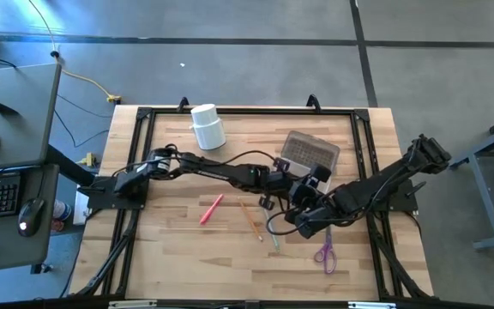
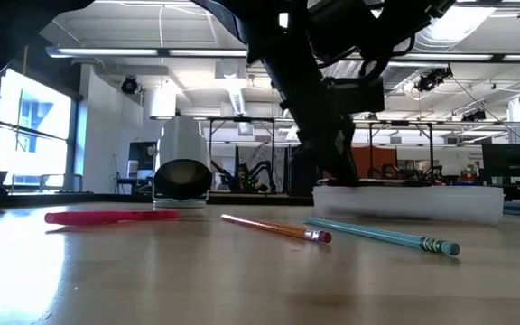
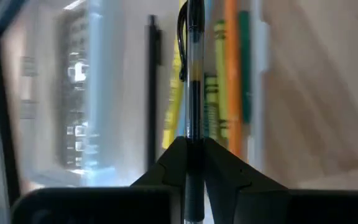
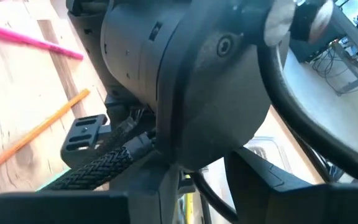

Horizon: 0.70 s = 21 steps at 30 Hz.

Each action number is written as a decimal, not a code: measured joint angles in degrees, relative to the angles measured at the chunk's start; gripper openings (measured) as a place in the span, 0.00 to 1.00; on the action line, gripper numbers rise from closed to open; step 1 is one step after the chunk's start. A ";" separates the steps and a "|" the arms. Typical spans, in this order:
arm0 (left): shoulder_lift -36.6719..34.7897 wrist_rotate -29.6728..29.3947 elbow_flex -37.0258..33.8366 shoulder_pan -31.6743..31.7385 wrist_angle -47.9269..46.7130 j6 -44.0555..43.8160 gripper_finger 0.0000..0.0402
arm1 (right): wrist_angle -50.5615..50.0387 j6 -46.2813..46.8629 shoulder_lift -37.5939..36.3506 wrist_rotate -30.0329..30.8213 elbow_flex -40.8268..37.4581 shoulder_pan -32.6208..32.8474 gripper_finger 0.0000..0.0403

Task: Pick & place school supplies into a supply box
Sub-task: Put the black pen into the supply box, then put the pink pen into the supply box

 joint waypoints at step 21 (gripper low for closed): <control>-0.44 6.67 0.28 -0.17 -9.00 -11.64 0.45 | -1.17 3.59 0.11 -3.12 0.26 -0.13 0.28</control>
